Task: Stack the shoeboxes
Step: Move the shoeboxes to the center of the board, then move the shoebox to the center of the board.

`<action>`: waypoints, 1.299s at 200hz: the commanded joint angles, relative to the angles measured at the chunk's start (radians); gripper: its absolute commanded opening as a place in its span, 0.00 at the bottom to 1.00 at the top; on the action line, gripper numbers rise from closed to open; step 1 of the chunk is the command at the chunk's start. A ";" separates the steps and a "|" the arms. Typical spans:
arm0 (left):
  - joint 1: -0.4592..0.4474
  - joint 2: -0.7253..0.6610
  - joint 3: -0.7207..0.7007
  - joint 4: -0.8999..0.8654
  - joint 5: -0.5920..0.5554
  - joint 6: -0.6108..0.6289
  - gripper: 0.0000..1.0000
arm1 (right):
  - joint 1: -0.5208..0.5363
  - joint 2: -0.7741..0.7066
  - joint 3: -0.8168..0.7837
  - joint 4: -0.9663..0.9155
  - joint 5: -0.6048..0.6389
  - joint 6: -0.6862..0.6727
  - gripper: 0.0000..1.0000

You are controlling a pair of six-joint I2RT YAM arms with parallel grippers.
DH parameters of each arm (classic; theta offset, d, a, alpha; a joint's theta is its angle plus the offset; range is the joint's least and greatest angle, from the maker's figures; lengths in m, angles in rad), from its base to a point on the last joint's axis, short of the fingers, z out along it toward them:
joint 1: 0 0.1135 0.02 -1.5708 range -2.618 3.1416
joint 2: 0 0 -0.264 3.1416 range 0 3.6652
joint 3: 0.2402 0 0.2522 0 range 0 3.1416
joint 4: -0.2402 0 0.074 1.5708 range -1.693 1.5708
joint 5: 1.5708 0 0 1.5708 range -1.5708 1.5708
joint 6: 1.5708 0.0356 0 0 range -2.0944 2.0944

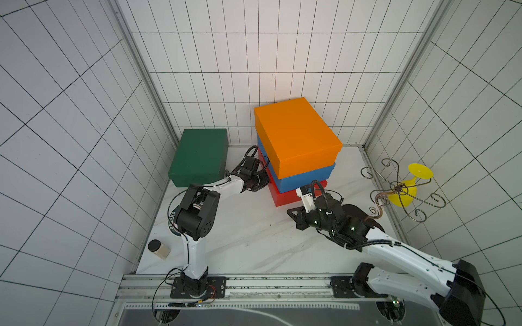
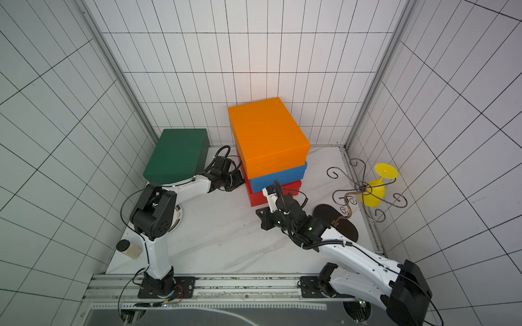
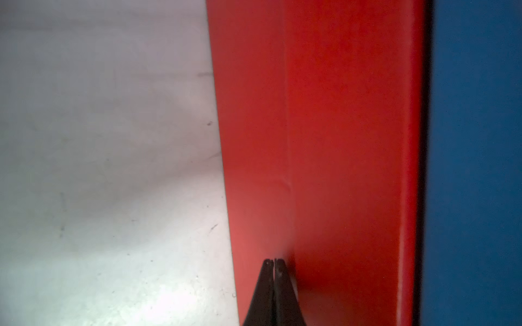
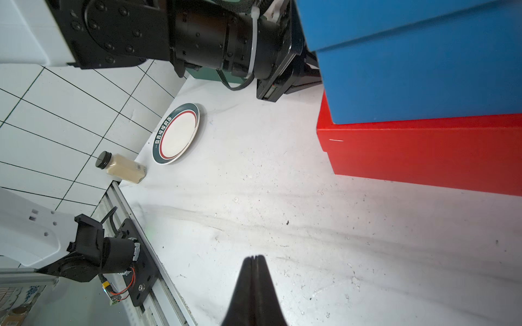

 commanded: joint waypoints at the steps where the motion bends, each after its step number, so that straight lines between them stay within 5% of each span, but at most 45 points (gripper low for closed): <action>1: 0.039 -0.053 0.010 -0.020 -0.015 0.000 0.00 | 0.014 -0.013 0.098 -0.031 0.013 -0.015 0.00; 64: 0.297 -0.306 0.062 -0.270 -0.157 0.145 0.00 | 0.071 0.050 0.128 0.032 -0.070 -0.068 0.00; 115: 0.486 -0.238 0.220 -0.333 -0.323 0.200 0.07 | 0.168 0.111 0.163 0.020 -0.036 -0.150 0.00; 161: 0.512 -0.036 0.494 -0.462 -0.416 0.252 0.12 | 0.183 0.136 0.163 0.037 -0.038 -0.167 0.00; 188: 0.511 0.064 0.622 -0.567 -0.488 0.270 0.05 | 0.185 0.143 0.157 0.035 -0.023 -0.172 0.00; 260: 0.479 0.201 0.651 -0.693 -0.505 0.284 0.00 | 0.185 0.165 0.138 0.050 -0.017 -0.175 0.00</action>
